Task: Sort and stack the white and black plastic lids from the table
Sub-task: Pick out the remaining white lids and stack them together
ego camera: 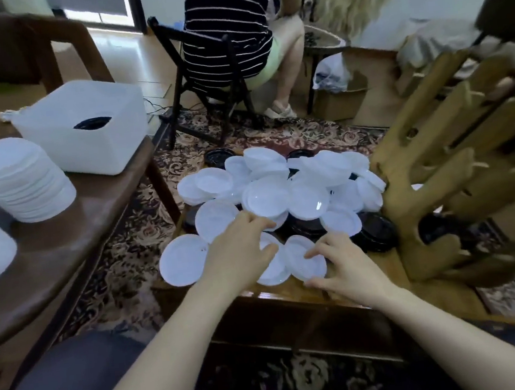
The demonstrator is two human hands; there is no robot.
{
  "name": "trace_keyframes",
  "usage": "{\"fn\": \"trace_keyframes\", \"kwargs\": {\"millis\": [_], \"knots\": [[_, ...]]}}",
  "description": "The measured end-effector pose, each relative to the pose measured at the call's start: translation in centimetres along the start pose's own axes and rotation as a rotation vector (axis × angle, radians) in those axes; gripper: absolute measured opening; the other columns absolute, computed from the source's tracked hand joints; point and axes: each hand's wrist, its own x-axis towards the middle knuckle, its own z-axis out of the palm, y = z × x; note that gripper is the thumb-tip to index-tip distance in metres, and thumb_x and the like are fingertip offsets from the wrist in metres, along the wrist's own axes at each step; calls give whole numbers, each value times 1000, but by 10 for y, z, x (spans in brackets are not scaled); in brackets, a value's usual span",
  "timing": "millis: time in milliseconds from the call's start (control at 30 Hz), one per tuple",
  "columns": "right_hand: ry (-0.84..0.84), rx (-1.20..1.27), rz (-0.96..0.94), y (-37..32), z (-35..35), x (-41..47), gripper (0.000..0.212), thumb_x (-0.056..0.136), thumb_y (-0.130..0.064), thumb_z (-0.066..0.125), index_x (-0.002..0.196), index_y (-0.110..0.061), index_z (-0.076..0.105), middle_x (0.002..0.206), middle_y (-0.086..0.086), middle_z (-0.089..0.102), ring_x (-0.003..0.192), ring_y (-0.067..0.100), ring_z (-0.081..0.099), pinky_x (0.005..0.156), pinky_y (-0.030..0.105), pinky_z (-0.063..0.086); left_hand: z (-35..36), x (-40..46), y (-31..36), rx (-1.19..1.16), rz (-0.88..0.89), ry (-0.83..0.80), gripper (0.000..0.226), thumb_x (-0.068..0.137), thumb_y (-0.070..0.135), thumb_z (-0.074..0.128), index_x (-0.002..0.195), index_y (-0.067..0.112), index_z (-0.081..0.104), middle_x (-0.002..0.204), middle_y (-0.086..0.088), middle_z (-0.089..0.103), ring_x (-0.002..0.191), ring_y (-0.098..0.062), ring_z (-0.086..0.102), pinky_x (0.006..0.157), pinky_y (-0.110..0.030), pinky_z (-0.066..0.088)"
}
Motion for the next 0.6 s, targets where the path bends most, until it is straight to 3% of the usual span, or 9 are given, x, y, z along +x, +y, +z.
{"fn": "trace_keyframes", "kwargs": {"millis": [133,233,300,433,500,600], "knots": [[6,-59,-35,4,10,-2,21,81,-36,76,93,-24,63,95,-12,45,90,11,37,78,27,36,9,9,1,24,42,-25,42,99,33,56,140,30,50,138,11,43,125,-8,46,88,-28,42],[33,97,34,4,2,-3,12,86,-30,72,81,-28,61,90,-12,52,92,9,44,80,23,38,12,6,-7,-112,26,1,34,98,30,59,132,32,58,131,15,48,117,-5,50,96,-31,44],[80,388,123,-1,-12,-5,14,87,-20,71,77,-23,62,81,-8,60,85,8,53,76,19,40,14,4,-12,-266,-19,60,29,96,26,62,124,32,63,124,14,55,112,-4,54,97,-30,45],[130,1098,385,-5,-40,-9,9,87,-14,67,79,-12,62,70,-2,63,67,15,54,65,25,44,20,6,-8,-597,-137,88,26,93,18,66,113,35,65,114,13,64,104,-3,61,82,-17,47],[90,1405,450,-6,-46,-10,12,85,-19,62,89,-8,60,75,2,66,67,15,59,61,25,49,24,7,-1,-752,-209,26,29,93,20,69,118,34,64,115,7,66,103,-10,65,84,-26,54],[46,1641,491,-9,-46,-8,21,85,-19,57,101,-6,60,80,4,67,68,13,65,59,24,55,30,5,10,-1006,-285,-126,39,91,30,70,129,26,61,119,-2,68,100,-14,72,79,-31,61]]}}
